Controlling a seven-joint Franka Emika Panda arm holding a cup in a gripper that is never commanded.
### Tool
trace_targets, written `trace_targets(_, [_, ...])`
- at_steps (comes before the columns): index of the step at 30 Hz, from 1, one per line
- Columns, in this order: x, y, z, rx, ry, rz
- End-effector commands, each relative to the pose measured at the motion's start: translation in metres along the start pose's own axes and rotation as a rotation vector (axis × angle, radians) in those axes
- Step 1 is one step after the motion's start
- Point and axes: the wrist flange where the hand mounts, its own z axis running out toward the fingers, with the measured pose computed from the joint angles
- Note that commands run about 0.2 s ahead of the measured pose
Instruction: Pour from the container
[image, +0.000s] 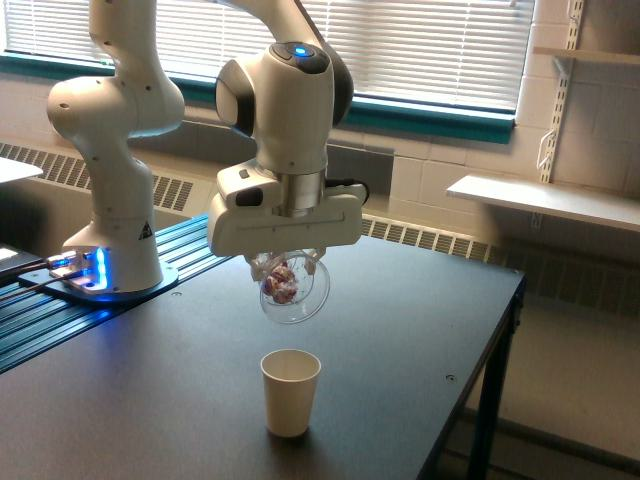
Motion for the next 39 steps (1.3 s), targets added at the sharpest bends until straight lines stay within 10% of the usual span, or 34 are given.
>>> trace_targets(1, [0.015, 0.001, -0.007, 0.001, -0.035, 0.012])
trace_targets(39, [0.032, -0.011, 0.013, -0.050, -0.081, 0.049])
